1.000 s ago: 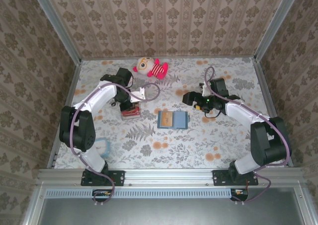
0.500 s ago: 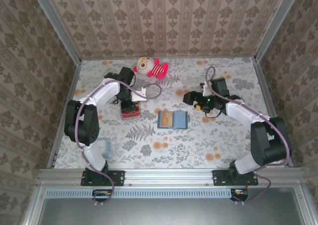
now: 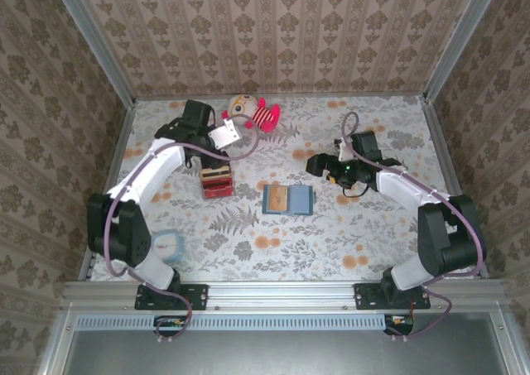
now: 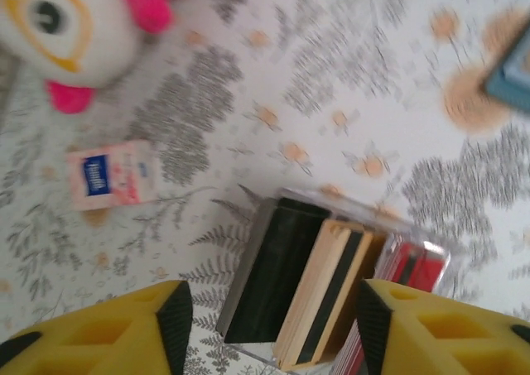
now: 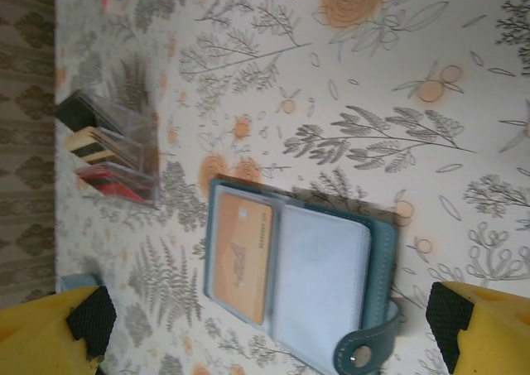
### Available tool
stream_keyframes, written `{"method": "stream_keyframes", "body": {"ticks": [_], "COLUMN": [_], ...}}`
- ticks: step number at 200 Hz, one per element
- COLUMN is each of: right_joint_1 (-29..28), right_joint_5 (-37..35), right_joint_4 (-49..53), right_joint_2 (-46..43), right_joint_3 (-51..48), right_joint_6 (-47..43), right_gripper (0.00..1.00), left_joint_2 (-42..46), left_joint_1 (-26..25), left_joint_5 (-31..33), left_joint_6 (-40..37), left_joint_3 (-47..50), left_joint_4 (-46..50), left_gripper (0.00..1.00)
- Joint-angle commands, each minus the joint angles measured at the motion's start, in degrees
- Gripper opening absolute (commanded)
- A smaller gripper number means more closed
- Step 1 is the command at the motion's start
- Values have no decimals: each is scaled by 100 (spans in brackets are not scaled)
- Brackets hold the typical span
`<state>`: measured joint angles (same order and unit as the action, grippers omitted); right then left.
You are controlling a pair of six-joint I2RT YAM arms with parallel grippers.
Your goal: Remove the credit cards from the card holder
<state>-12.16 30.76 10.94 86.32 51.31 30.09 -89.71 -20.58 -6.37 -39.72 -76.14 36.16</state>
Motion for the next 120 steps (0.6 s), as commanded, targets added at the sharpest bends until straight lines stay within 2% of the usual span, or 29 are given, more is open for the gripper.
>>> {"method": "stream_keyframes", "body": {"ticks": [1,22,36,51,73,101,120], "right_joint_1": [-340,-798,-1135,-1469,-1747,-1889,-1977], "right_joint_5": [-626,-1136,-1428,-1565,-1280,-772,-1017], "right_joint_4": [468,730,864,959,753,426,490], "right_joint_2": [-263,-227,-109,61,354,816,1020], "right_joint_3": [207,362,493,654,723,770,837], "right_joint_6": [-292,-418,-450,-382,39,753,1161], "right_gripper": [100,100,99,99,93,73,61], "left_joint_2": [442,747,953,1202,1665,2177,2483], "left_joint_1": [-14,-99,-131,-137,-131,-164,-339], "left_joint_5": [215,985,1466,1644,1775,1685,1614], "left_joint_6": [1555,2218,2695,3186,3991,4893,5264], "left_joint_3": [480,1040,1416,1802,2191,2394,2521], "left_joint_4": [-971,-1484,-1788,-2031,-2142,-1833,-1667], "left_gripper": [65,73,84,100,100,100,100]}}
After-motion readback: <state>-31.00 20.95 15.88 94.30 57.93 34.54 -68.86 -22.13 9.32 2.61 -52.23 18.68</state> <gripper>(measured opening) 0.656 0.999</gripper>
